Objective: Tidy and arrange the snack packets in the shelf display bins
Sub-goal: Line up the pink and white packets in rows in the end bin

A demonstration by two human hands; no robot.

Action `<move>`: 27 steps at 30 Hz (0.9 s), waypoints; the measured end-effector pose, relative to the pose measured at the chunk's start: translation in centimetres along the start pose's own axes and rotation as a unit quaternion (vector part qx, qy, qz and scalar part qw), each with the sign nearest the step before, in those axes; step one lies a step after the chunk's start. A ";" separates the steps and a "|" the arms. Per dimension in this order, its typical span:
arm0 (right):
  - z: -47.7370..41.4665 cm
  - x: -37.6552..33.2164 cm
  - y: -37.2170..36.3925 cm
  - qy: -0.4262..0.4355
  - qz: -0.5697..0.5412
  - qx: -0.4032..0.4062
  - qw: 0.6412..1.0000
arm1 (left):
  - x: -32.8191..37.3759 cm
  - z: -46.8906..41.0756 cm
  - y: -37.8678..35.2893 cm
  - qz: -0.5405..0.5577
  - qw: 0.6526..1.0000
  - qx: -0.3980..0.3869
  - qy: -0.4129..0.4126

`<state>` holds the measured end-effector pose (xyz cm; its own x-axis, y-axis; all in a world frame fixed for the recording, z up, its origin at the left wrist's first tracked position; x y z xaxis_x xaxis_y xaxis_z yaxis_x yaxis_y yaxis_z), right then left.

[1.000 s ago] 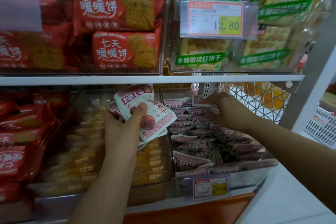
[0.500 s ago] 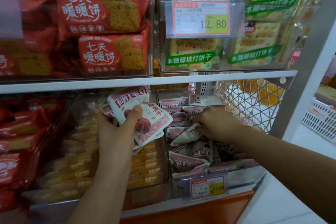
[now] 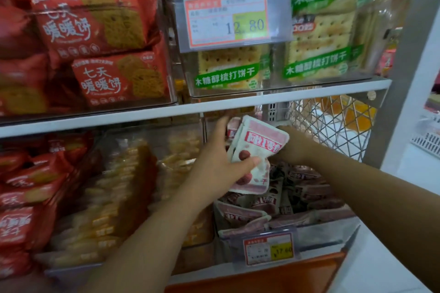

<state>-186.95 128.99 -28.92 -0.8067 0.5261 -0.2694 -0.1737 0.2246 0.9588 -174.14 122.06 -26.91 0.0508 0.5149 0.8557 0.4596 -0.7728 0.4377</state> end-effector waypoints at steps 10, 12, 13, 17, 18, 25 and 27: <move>2.9 2.9 -1.0 -0.053 -0.342 -0.095 0.933 | -0.9 -1.1 -4.1 -0.271 0.943 -0.190 -0.044; 4.0 1.6 -0.7 -0.019 -0.302 -0.115 0.946 | -1.2 -1.1 -4.6 -0.334 0.920 -0.197 -0.061; 4.5 1.2 -0.6 -0.007 -0.289 -0.127 0.949 | -1.4 -1.1 -4.8 -0.360 0.909 -0.199 -0.066; 5.4 0.4 -0.5 0.001 -0.173 -0.145 0.974 | -2.2 -1.7 -4.8 -0.410 0.889 -0.198 -0.055; 5.2 0.3 -0.4 0.003 -0.119 -0.117 0.986 | -2.2 -1.8 -4.8 -0.417 0.885 -0.201 -0.050; 5.6 0.5 0.7 -0.014 0.060 0.047 0.997 | -2.2 -2.3 -4.8 -0.399 0.885 -0.239 -0.032; 6.1 0.4 0.1 -0.018 0.112 0.028 0.993 | -2.5 -2.5 -4.7 -0.394 0.884 -0.253 -0.025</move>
<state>-183.81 134.23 -29.45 -0.8006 0.5967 -0.0548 0.0390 0.1431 0.9889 -178.60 123.47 -30.42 -0.0625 0.9727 0.2235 -0.0834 -0.2282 0.9700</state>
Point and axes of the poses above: each hand's wrist, its own z-axis away from the middle knuckle, its own y-axis out of the back of the hand, x = y × z, the point moved 9 cm from there along -z, towards the middle knuckle, and after that the axes turned 4 degrees about z, right-handed, at the moved point
